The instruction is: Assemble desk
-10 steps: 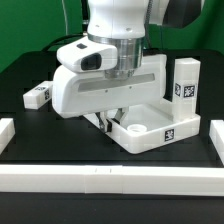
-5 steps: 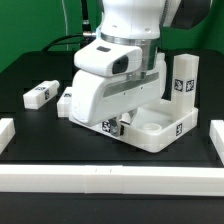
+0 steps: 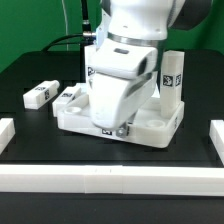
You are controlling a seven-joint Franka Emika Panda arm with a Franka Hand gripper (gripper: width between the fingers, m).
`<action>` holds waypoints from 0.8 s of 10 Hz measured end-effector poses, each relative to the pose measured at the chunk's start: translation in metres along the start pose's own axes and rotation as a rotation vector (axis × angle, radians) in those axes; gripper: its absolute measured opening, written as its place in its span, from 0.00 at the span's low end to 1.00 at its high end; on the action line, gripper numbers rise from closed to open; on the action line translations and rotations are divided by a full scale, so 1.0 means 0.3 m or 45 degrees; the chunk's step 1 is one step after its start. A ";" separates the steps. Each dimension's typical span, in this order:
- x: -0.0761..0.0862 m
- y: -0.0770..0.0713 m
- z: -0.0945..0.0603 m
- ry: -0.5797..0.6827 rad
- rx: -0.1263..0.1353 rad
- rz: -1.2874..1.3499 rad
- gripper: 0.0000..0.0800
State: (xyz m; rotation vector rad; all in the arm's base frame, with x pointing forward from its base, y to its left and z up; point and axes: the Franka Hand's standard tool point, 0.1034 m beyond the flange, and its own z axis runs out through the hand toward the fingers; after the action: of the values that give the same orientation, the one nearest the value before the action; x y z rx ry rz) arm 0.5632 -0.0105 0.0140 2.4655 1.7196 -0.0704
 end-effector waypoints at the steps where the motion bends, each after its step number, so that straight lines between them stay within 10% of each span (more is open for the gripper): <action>1: 0.032 0.002 0.000 0.000 -0.006 -0.065 0.08; 8: 0.105 0.054 -0.012 -0.010 -0.006 -0.371 0.08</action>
Offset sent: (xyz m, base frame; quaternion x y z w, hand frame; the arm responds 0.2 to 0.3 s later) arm 0.0000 0.0000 0.0000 0.0000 0.0000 -0.1938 0.9810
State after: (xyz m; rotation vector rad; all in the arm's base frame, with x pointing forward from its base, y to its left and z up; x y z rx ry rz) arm 0.5891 0.0138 0.0152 2.1886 2.0587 -0.1041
